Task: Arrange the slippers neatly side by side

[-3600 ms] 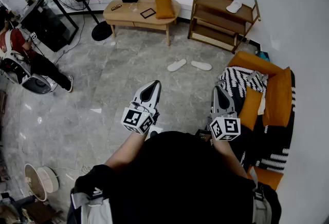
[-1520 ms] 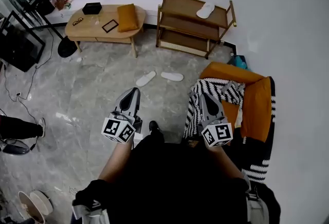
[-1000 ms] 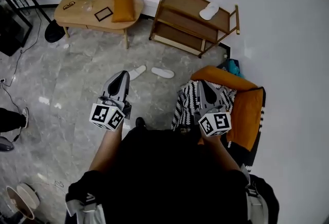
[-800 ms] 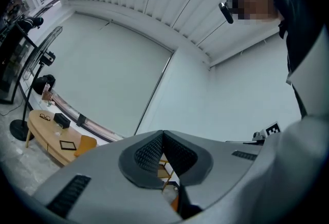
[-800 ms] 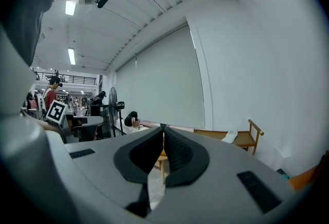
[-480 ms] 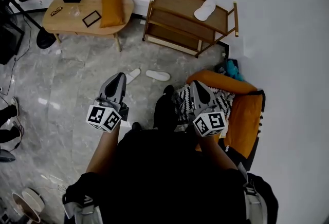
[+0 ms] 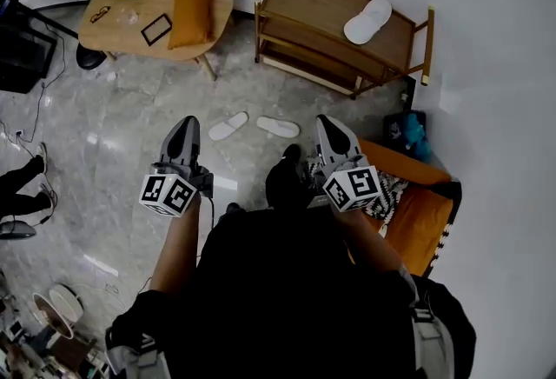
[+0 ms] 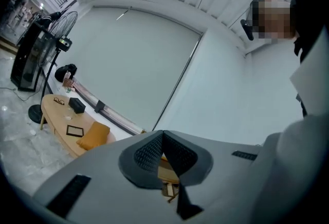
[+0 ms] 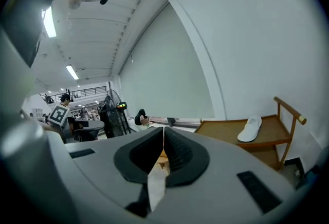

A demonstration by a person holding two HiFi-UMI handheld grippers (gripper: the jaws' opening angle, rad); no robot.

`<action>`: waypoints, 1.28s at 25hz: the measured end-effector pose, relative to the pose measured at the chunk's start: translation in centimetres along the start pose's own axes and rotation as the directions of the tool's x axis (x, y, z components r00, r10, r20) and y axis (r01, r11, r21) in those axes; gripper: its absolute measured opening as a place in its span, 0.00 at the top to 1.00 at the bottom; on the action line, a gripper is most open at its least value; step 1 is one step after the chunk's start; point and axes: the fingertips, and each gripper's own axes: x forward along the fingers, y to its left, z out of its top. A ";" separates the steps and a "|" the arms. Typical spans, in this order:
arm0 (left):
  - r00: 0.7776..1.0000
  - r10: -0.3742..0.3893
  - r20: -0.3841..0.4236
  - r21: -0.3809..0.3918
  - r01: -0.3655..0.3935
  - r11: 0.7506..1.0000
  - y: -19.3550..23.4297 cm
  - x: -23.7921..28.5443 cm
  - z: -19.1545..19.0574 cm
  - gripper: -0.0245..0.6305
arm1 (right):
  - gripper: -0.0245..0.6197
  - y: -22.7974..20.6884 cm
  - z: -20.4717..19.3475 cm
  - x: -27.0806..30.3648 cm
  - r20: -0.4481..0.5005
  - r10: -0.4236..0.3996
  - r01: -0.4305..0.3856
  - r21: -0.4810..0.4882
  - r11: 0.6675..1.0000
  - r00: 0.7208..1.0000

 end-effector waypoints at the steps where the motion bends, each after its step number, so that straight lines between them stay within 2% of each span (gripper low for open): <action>1: 1.000 0.022 -0.013 0.006 -0.022 1.000 0.3 1.0 -0.4 0.94 | 0.91 -1.1 -0.5 1.0 -0.018 0.015 -0.015 0.022 1.000 1.000; 6: 0.988 0.138 -0.074 0.061 -0.133 0.989 3.5 4.4 -2.9 0.94 | 0.91 -5.3 -4.8 6.3 -0.113 0.096 -0.080 0.145 0.986 0.989; 9: 0.974 0.170 -0.150 0.102 -0.156 0.983 5.7 6.2 -5.9 0.94 | 0.91 -7.1 -8.3 9.0 -0.163 0.123 -0.087 0.216 0.973 0.979; 13: 0.950 0.169 -0.262 0.144 -0.135 0.980 9.7 10.0 -11.1 0.94 | 0.91 -10.9 -14.6 13.2 -0.245 0.087 -0.003 0.326 0.946 0.966; 16: 0.927 0.135 -0.349 0.177 -0.077 0.981 13.6 12.5 -16.5 0.94 | 0.91 -13.0 -20.8 15.8 -0.309 0.042 0.107 0.450 0.886 0.950; 19: 0.893 0.116 -0.435 0.171 -0.044 0.984 17.7 13.0 -22.9 0.94 | 0.91 -13.4 -28.0 17.2 -0.369 0.030 0.207 0.585 0.784 0.929; 23: 0.860 0.118 -0.496 0.164 -0.041 0.986 22.8 13.2 -29.8 0.94 | 0.91 -13.3 -37.5 18.8 -0.403 0.017 0.323 0.757 0.568 0.915; 26: 0.839 0.112 -0.533 0.141 -0.042 0.989 25.4 13.1 -34.5 0.94 | 0.91 -13.2 -44.4 19.6 -0.436 0.020 0.384 0.812 0.441 0.900; 28: 0.823 0.079 -0.563 0.123 -0.011 0.992 26.0 12.7 -37.6 0.94 | 0.90 -13.8 -49.0 19.1 -0.461 -0.005 0.437 0.838 0.327 0.888; 29: 0.818 0.063 -0.572 0.120 0.007 0.993 26.4 12.6 -39.0 0.94 | 0.86 -14.3 -51.2 18.9 -0.467 -0.021 0.455 0.848 0.272 0.884; 30: 0.815 0.053 -0.576 0.119 0.020 0.993 27.0 12.5 -40.1 0.94 | 0.78 -14.7 -53.3 18.9 -0.474 -0.034 0.468 0.852 0.233 0.880; 32: 0.815 0.046 -0.577 0.124 0.031 0.992 28.4 12.4 -42.1 0.94 | 0.75 -15.4 -57.2 18.9 -0.502 -0.048 0.501 0.842 0.202 0.864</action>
